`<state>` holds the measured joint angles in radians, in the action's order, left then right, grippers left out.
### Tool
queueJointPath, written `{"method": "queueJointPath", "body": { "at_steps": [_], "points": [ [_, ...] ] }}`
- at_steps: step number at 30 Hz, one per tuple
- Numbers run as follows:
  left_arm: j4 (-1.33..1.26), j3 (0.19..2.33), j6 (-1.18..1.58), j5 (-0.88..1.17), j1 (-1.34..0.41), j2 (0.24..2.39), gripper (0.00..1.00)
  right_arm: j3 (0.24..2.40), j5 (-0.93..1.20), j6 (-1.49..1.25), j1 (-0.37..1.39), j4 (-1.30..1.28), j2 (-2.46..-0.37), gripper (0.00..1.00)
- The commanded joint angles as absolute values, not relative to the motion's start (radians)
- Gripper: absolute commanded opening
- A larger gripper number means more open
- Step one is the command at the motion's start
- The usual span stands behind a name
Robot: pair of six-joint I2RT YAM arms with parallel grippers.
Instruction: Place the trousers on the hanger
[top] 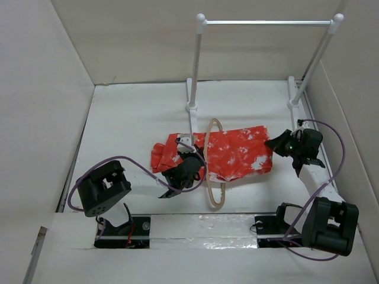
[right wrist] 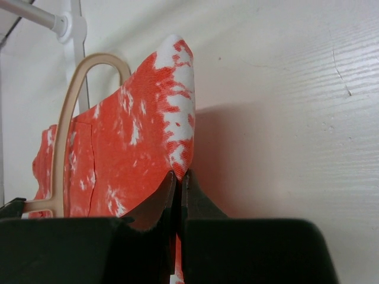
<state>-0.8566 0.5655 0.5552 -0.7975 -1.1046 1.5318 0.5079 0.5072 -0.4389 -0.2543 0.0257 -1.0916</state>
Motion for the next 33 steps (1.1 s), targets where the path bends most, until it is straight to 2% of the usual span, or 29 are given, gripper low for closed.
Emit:
{"method": "queueJointPath", "body": {
  "at_steps": [1, 8, 11, 18, 21, 22, 24, 25, 26, 28, 31, 33],
  "points": [
    [-0.767, 0.607, 0.469, -0.905, -1.098, 1.545, 0.0, 0.589, 0.491, -0.44, -0.273, 0.104, -1.054, 0.0],
    [-0.759, 0.638, 0.354, -0.92, -1.098, 1.473, 0.0, 0.583, 0.566, -0.437, -0.35, 0.12, -1.038, 0.0],
    [-0.753, 0.646, 0.356, -0.908, -1.098, 1.462, 0.0, 0.595, 0.561, -0.422, -0.35, 0.074, -1.031, 0.0],
    [-0.776, 0.666, 0.405, -0.835, -1.11, 1.434, 0.0, 0.483, 0.549, -0.414, -0.339, 0.167, -1.089, 0.0],
    [-0.767, 0.686, 0.406, -0.801, -1.111, 1.407, 0.0, 0.476, 0.551, -0.416, -0.339, 0.167, -1.098, 0.12],
    [-0.762, 0.692, 0.403, -0.793, -1.111, 1.399, 0.0, 0.477, 0.545, -0.416, -0.339, 0.16, -1.091, 0.27],
    [-0.729, 0.725, 0.402, -0.784, -1.111, 1.367, 0.0, 0.498, 0.512, -0.405, -0.321, 0.12, -1.048, 0.45],
    [-0.691, 0.736, 0.403, -0.781, -1.111, 1.355, 0.0, 0.511, 0.503, -0.397, -0.308, 0.095, -1.029, 0.63],
    [-0.675, 0.741, 0.405, -0.761, -1.111, 1.339, 0.0, 0.544, 0.493, -0.387, -0.278, 0.068, -1.01, 0.69],
    [-0.641, 0.759, 0.413, -0.738, -1.111, 1.3, 0.0, 0.571, 0.471, -0.371, -0.22, 0.003, -0.931, 0.79],
    [-0.547, 0.814, 0.433, -0.715, -1.111, 1.272, 0.0, 0.594, 0.37, -0.397, -0.04, -0.086, -0.807, 0.8],
    [-0.519, 0.833, 0.445, -0.698, -1.111, 1.247, 0.0, 0.557, 0.33, -0.492, 0.065, -0.055, -0.747, 0.8]
  ]
}}
